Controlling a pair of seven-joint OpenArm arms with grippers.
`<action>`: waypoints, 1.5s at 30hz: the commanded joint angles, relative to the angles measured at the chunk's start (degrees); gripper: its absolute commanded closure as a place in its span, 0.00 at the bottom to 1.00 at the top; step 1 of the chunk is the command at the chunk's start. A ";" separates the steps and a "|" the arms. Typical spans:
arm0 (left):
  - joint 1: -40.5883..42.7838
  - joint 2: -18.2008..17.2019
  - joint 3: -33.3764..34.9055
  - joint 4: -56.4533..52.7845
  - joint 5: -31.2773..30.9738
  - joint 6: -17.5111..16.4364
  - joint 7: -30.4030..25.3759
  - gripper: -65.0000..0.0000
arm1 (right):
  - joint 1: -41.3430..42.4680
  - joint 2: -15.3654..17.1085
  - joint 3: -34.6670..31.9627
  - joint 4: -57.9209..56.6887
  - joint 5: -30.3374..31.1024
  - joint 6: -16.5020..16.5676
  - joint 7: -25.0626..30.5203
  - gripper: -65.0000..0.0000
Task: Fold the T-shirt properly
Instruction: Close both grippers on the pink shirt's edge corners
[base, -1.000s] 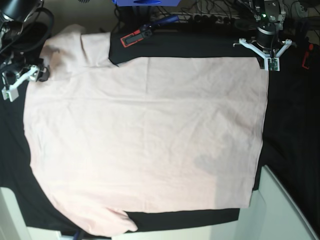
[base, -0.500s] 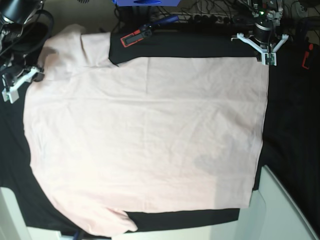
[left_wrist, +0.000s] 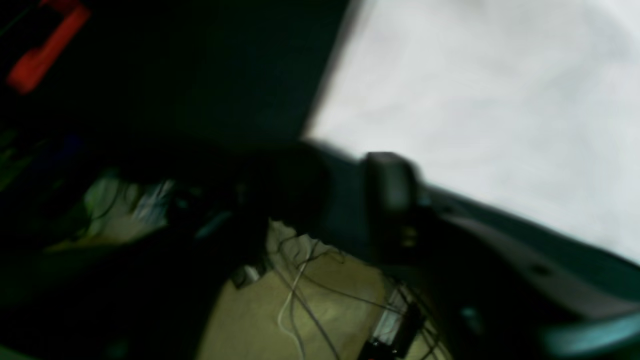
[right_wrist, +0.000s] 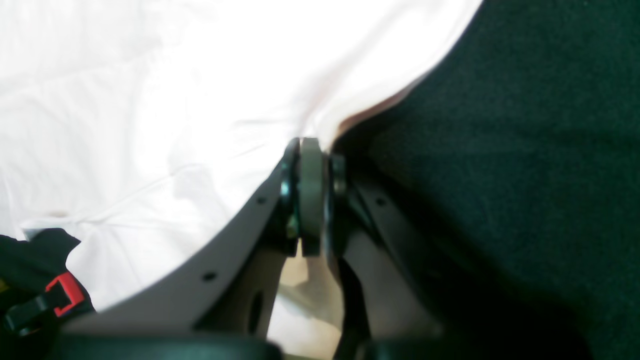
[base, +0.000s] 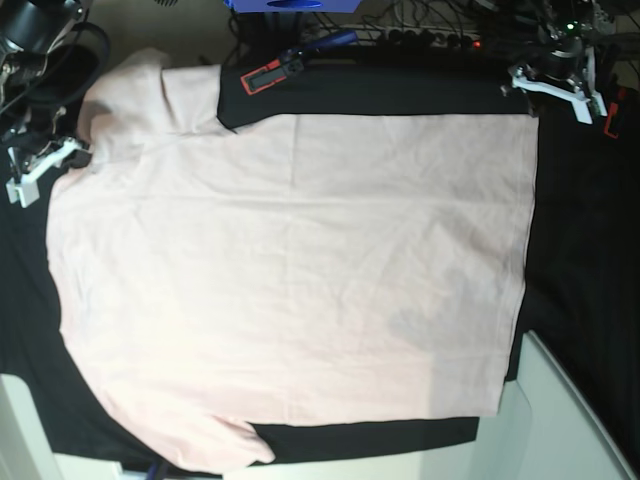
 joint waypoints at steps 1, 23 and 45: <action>0.23 -0.43 -0.11 1.19 -1.51 -0.81 -0.98 0.45 | 0.12 0.39 -0.11 0.20 -0.71 -0.05 -0.65 1.00; -3.46 -1.13 -0.37 -6.90 -7.31 -2.65 -1.15 0.46 | -0.06 0.39 -0.11 0.20 -0.71 -0.05 -0.56 1.00; -7.50 -1.04 0.07 -8.39 -7.13 -2.65 -0.89 0.46 | -0.06 0.39 -0.11 0.20 -0.71 -0.05 -0.56 1.00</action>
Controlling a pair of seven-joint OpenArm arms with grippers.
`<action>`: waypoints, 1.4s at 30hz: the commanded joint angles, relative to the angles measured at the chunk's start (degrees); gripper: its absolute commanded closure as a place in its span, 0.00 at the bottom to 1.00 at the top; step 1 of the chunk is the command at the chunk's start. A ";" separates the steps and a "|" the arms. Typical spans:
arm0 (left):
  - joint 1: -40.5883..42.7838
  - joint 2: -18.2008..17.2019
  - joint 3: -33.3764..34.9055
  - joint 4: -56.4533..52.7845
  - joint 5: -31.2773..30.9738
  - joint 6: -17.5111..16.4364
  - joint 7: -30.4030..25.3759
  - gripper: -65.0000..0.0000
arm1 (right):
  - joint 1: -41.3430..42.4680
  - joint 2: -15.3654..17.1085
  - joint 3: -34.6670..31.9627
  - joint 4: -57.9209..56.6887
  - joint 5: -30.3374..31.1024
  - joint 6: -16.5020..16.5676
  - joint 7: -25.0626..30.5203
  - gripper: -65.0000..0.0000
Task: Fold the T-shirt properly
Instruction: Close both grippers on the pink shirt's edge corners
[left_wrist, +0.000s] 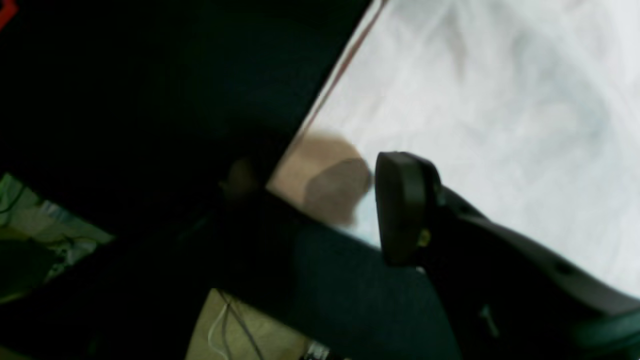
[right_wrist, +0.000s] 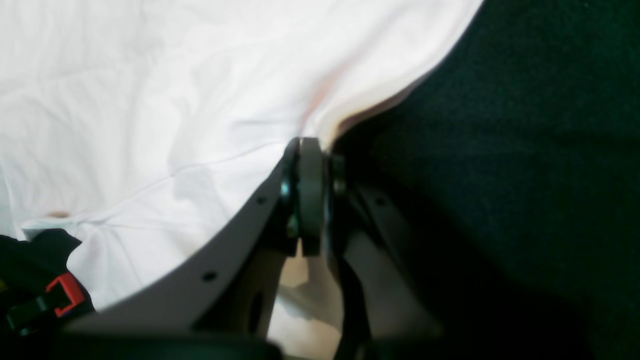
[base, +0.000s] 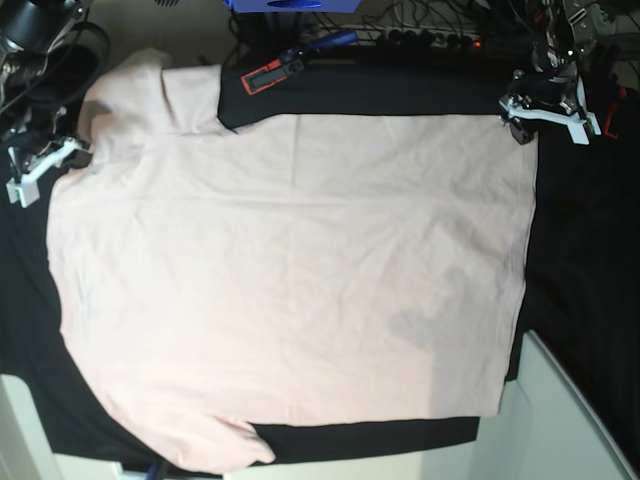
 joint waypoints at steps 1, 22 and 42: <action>0.78 -0.65 -0.33 0.68 -0.29 -0.05 -0.47 0.46 | 0.10 0.41 -0.11 0.22 -0.75 -0.07 -0.89 1.00; -1.68 -0.47 3.01 -1.25 -0.56 -0.05 -0.30 0.46 | 0.10 0.41 -0.11 0.22 -0.75 -0.07 -0.89 1.00; -1.33 0.41 6.62 -1.52 -0.56 -0.05 -0.56 0.90 | 0.10 0.32 -0.11 0.22 -0.75 -0.07 -0.89 0.99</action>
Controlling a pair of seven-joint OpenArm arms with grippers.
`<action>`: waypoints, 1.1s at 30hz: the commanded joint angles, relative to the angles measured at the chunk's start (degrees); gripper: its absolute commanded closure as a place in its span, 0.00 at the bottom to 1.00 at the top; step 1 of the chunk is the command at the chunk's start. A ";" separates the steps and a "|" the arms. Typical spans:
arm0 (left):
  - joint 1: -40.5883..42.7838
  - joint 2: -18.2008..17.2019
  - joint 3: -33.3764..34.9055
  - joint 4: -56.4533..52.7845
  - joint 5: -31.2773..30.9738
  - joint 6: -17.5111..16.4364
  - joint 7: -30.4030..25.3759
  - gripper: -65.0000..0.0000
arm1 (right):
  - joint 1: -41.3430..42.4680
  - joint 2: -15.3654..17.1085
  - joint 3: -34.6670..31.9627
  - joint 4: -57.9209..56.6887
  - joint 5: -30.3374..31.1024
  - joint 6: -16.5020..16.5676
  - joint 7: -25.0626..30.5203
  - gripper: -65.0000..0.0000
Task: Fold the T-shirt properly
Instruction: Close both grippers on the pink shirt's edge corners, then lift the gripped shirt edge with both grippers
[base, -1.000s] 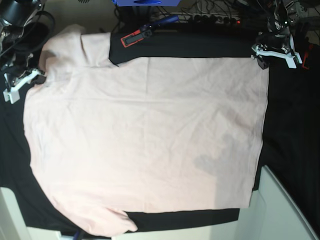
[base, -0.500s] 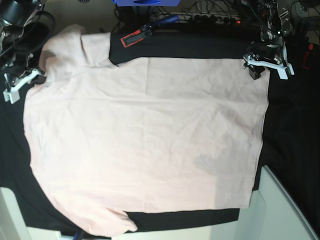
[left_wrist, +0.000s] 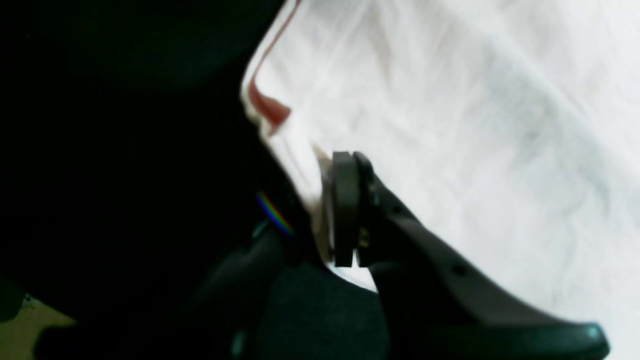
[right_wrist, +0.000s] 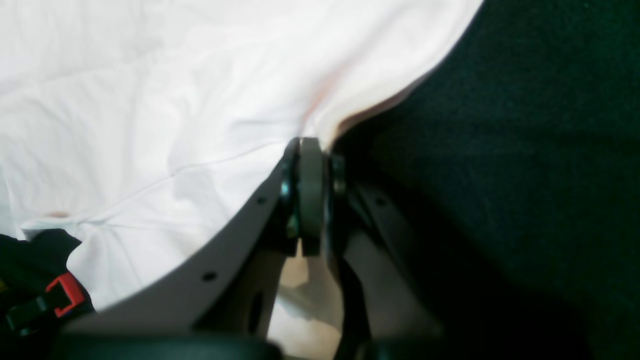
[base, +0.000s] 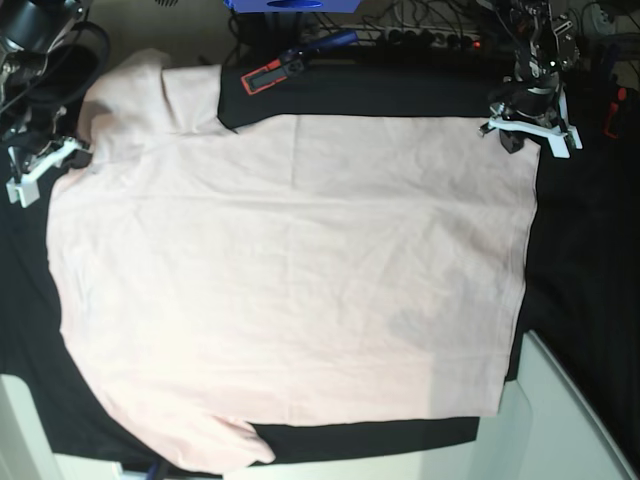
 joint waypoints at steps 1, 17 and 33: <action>0.55 0.17 0.17 0.08 -0.31 -0.45 2.67 0.96 | 0.10 0.24 -0.11 0.22 -0.73 -0.07 -1.06 0.98; 0.64 0.17 0.17 0.43 -0.31 -0.45 2.67 1.00 | -2.72 0.06 0.59 -5.15 -0.29 -0.07 -5.02 0.47; 0.11 0.08 0.17 0.43 -0.31 -0.45 2.67 1.00 | -9.66 0.06 3.31 -8.93 -0.29 -0.07 -5.37 0.54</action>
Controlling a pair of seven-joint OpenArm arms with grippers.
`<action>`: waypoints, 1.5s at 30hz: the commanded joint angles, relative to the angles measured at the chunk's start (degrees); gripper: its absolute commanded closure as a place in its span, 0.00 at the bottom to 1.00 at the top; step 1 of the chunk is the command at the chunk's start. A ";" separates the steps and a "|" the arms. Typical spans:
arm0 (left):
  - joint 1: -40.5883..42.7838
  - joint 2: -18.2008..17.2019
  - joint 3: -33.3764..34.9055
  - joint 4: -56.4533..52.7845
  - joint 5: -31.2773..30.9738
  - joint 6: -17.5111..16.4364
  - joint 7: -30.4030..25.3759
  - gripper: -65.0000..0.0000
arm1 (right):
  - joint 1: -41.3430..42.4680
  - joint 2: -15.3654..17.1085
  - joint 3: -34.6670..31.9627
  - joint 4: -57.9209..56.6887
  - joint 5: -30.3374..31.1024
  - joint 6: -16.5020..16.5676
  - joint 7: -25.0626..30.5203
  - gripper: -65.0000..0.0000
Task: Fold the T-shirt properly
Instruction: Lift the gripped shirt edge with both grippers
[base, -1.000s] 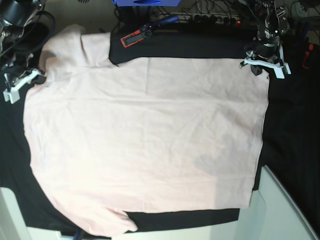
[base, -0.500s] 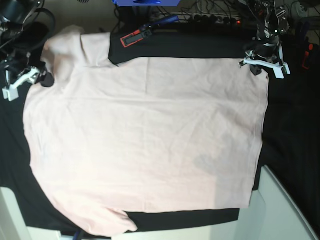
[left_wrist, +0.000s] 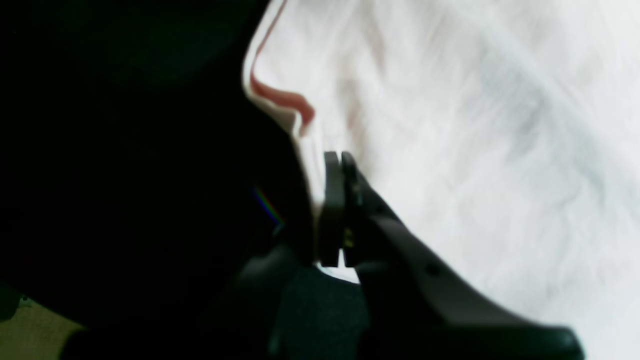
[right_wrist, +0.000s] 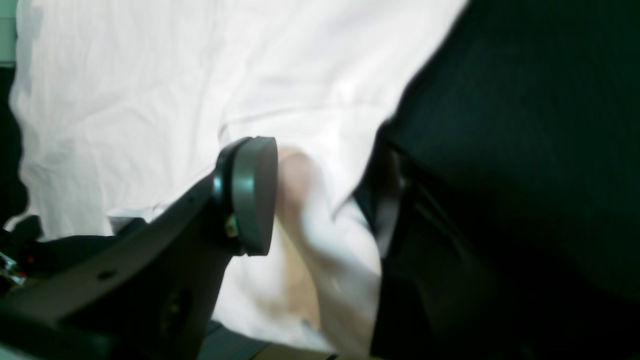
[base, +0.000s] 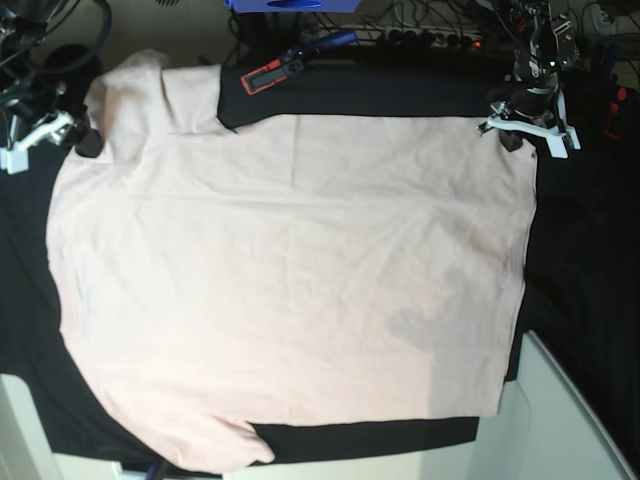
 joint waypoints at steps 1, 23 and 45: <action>0.14 0.08 0.17 0.28 -0.25 -0.07 1.82 1.00 | -3.09 -0.36 -0.03 -1.80 -13.10 -4.71 -10.70 0.54; 0.14 0.08 0.17 0.28 -0.25 -0.07 1.82 1.00 | -9.59 -4.49 -4.60 -1.80 -13.45 -4.71 -11.23 0.54; 0.14 0.08 0.17 0.28 -0.25 -0.07 1.91 1.00 | -12.84 -4.31 -4.69 -1.71 -13.54 -4.71 -12.90 0.75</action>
